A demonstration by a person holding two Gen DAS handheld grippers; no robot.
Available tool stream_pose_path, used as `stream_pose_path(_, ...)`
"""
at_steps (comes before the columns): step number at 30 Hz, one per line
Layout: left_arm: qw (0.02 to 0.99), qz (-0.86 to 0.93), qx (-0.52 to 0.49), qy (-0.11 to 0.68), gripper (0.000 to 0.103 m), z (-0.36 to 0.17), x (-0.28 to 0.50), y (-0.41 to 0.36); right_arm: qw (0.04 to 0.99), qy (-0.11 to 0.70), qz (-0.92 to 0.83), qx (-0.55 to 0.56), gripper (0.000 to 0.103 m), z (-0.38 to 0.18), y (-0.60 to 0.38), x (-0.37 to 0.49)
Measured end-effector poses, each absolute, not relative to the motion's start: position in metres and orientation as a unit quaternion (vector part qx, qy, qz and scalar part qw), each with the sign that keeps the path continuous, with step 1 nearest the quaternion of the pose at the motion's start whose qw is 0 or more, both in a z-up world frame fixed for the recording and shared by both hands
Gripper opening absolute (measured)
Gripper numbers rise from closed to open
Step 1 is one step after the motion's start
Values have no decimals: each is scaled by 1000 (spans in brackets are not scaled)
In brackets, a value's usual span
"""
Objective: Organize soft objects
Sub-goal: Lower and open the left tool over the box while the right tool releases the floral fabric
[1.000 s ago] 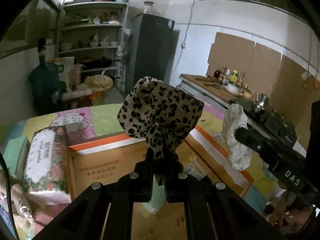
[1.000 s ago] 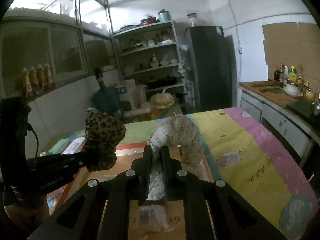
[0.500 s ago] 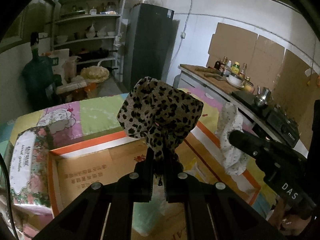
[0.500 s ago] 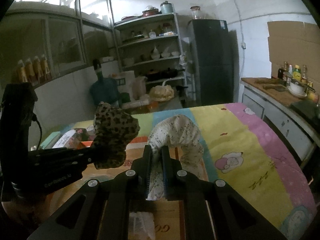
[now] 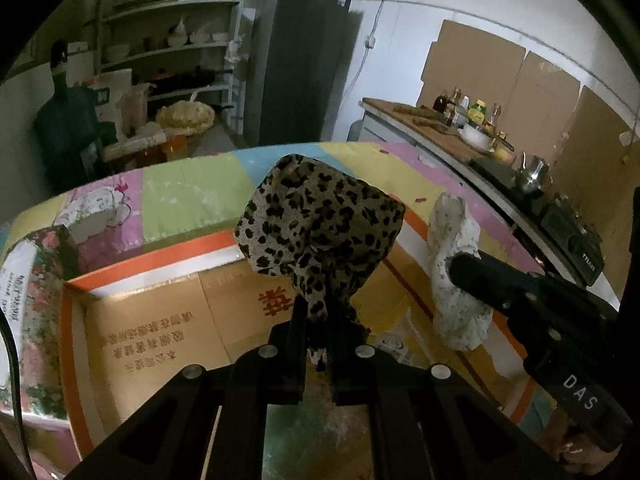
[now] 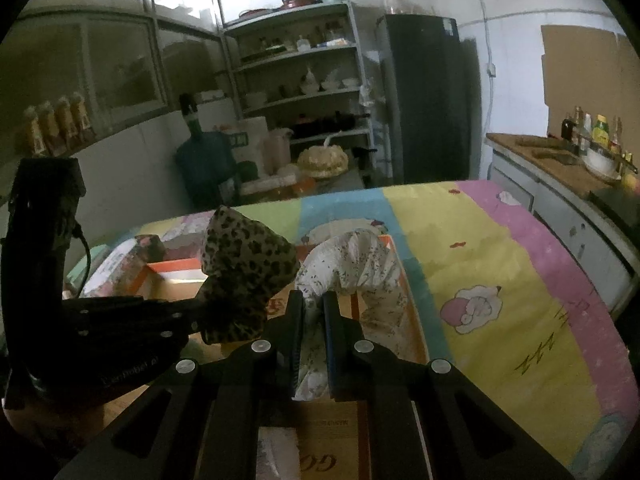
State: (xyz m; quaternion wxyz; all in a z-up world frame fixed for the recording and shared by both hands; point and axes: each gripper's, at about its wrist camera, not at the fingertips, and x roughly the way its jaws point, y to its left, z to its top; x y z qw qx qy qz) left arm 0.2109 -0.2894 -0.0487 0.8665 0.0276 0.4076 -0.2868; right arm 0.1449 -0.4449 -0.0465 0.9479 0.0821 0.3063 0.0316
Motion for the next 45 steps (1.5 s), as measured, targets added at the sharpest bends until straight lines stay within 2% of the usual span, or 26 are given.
stream_pose_path(12,846,-285,17,451,8,-61,220,-292,936,341,31,88,13,-61,-448,159)
stream_pose_path(16,848,-280,11,449,20,-60,220,-290,934,343,37,93,19,-64,-448,160)
stream_pose_path(18,847,-284,7,449,27,-59,219,-289,935,340,40,95,28,-64,-449,159)
stream_pose_path(19,847,-285,6,449,34,-59,218,-289,935,339,40,96,31,-64,-448,159)
stream_pose_path(20,847,-286,6,447,42,-58,217,-289,935,339,40,96,32,-64,-448,159)
stream_pose_path(26,852,-284,3,439,54,-53,213,-284,936,336,42,99,32,-63,-447,157)
stream_pose_path(31,859,-280,3,429,54,-46,209,-282,938,329,43,102,33,-59,-447,154)
stream_pose_path(34,863,-279,3,422,55,-41,206,-281,939,324,42,103,40,-56,-446,150)
stream_pose_path(45,881,-271,0,388,68,-25,195,-268,946,302,37,114,51,-42,-443,136)
